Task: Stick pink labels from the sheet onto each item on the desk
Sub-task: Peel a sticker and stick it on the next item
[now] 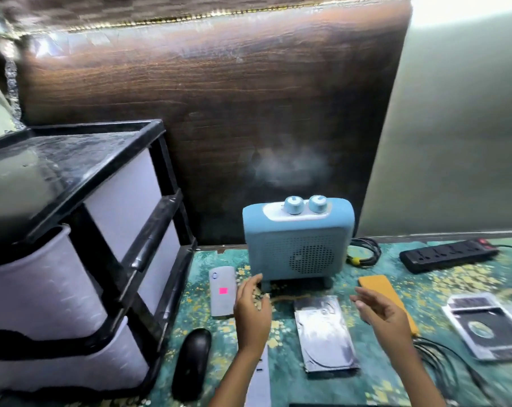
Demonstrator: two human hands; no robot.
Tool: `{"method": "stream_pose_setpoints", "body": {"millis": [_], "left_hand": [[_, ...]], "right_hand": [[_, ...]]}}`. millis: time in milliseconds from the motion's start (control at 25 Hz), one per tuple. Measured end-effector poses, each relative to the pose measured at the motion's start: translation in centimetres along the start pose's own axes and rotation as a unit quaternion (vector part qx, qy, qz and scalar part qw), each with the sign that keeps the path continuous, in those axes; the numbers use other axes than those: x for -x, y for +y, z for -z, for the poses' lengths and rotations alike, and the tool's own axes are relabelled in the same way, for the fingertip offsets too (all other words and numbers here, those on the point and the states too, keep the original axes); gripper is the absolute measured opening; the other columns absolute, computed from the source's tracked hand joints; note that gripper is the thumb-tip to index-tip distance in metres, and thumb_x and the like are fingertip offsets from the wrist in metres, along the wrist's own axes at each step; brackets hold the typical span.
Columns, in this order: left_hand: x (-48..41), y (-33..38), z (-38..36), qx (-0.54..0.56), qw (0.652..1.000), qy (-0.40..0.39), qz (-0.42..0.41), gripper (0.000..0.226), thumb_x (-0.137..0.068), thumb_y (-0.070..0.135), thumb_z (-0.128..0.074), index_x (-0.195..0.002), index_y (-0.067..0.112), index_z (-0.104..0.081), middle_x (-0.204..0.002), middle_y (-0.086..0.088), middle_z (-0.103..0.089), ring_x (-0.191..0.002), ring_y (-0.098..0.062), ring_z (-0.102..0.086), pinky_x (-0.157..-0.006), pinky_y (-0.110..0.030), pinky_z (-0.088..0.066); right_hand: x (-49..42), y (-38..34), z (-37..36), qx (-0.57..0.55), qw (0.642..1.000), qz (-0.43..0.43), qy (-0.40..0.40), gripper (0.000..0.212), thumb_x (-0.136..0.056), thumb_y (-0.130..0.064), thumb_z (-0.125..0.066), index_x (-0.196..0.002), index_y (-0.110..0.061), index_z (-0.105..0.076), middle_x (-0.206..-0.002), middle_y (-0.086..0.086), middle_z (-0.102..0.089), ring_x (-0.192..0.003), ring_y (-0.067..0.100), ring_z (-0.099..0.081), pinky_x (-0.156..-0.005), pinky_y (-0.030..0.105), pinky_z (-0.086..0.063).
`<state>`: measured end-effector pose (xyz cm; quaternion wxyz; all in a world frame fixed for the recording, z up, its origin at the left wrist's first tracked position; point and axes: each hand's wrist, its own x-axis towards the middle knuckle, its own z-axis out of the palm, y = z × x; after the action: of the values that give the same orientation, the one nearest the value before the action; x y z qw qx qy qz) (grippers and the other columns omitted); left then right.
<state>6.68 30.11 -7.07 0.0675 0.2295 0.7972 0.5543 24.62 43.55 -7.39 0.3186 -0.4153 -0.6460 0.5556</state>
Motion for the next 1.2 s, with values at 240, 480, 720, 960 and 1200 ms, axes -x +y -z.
{"method": "stream_pose_setpoints", "body": {"millis": [240,480,720,960,1200], "left_hand": [[5.9,6.6,-8.8,0.044,0.986,-0.153,-0.055,0.039,-0.080,-0.003,-0.058,-0.106,0.026,-0.058,-0.104,0.016,-0.056,-0.104,-0.009,-0.055,-0.095,-0.029,-0.046],[11.3,11.0,-17.8,0.037,0.961,-0.268,-0.057,0.034,-0.087,0.005,-0.055,-0.115,0.024,-0.055,-0.114,0.010,-0.053,-0.109,-0.010,-0.048,-0.089,-0.026,-0.038],[15.2,13.6,-24.4,0.023,0.943,-0.325,-0.067,0.038,-0.089,0.004,-0.053,-0.124,0.017,-0.052,-0.112,0.011,-0.050,-0.105,-0.005,-0.044,-0.095,-0.026,-0.040],[16.8,14.0,-27.2,-0.022,0.922,-0.376,-0.085,0.034,-0.085,0.007,-0.058,-0.113,0.025,-0.054,-0.108,0.009,-0.055,-0.106,-0.007,-0.051,-0.095,-0.026,-0.044],[15.5,14.3,-28.3,-0.034,0.919,-0.385,-0.078,0.034,-0.086,0.008,-0.058,-0.119,0.015,-0.056,-0.105,0.008,-0.054,-0.102,-0.009,-0.049,-0.093,-0.028,-0.043]], "right_hand": [[1.5,2.4,11.5,0.024,0.993,-0.024,0.110,0.030,-0.083,-0.003,-0.061,-0.085,-0.033,-0.063,-0.087,0.003,-0.070,-0.073,0.001,-0.065,-0.062,0.006,-0.049],[1.8,4.1,22.1,0.078,0.980,-0.032,0.182,0.020,-0.081,-0.003,-0.064,-0.094,-0.018,-0.065,-0.089,0.012,-0.070,-0.076,0.013,-0.064,-0.058,0.008,-0.049],[1.1,6.6,30.2,0.229,0.952,-0.044,0.197,0.027,-0.081,-0.003,-0.061,-0.106,-0.013,-0.063,-0.101,0.013,-0.065,-0.083,0.017,-0.062,-0.069,0.024,-0.047],[0.1,10.1,34.7,0.416,0.877,-0.209,0.120,0.060,-0.077,-0.027,-0.070,-0.129,-0.018,-0.043,-0.131,0.016,-0.042,-0.120,0.037,-0.038,-0.093,0.041,-0.040],[-1.9,11.2,36.3,0.317,0.910,-0.238,0.122,0.060,-0.061,-0.017,-0.083,-0.114,-0.008,-0.055,-0.114,0.019,-0.061,-0.101,0.033,-0.058,-0.080,0.036,-0.045]]}}
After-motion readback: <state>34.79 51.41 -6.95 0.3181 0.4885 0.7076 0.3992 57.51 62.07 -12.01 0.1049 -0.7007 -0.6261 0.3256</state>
